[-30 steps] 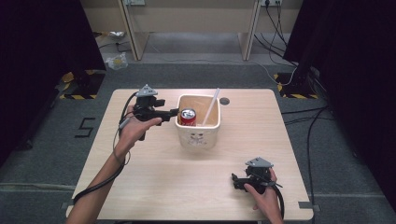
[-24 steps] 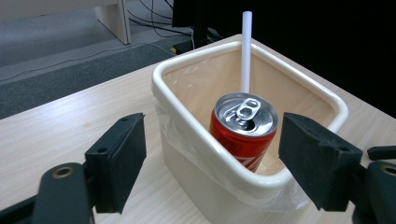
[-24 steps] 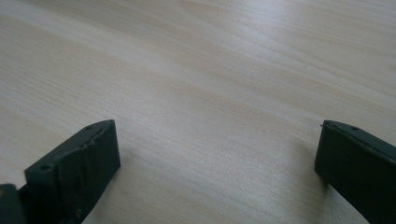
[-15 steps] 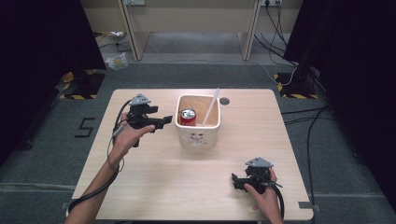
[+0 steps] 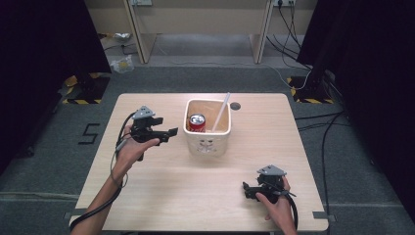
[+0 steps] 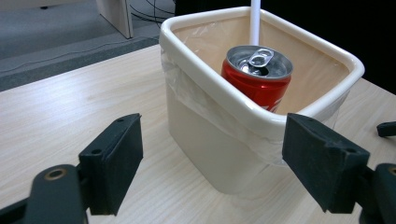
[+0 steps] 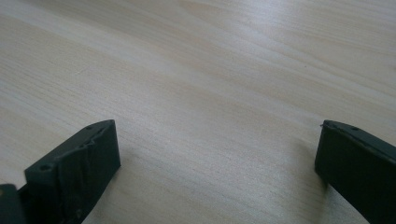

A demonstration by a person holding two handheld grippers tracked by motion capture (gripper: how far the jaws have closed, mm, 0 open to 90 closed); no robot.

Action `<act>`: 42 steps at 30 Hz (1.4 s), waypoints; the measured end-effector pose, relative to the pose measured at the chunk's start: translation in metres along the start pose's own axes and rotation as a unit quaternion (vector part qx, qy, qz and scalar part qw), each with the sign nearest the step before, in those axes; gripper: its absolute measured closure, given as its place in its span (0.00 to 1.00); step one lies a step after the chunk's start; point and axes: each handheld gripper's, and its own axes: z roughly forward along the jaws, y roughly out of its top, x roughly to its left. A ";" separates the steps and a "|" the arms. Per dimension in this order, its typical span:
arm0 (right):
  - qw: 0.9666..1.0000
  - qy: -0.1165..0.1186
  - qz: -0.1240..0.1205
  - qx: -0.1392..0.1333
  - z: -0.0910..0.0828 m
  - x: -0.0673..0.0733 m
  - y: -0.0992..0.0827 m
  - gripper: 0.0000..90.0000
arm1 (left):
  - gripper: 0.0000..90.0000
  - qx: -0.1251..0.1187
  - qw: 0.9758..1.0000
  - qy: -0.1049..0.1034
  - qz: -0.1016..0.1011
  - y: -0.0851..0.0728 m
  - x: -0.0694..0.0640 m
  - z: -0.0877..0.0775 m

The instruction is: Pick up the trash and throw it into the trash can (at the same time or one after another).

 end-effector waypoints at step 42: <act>1.000 0.000 -0.001 0.000 0.000 0.000 0.000 0.00 | 0.18 0.002 1.000 0.008 0.021 -0.049 -0.005 -0.014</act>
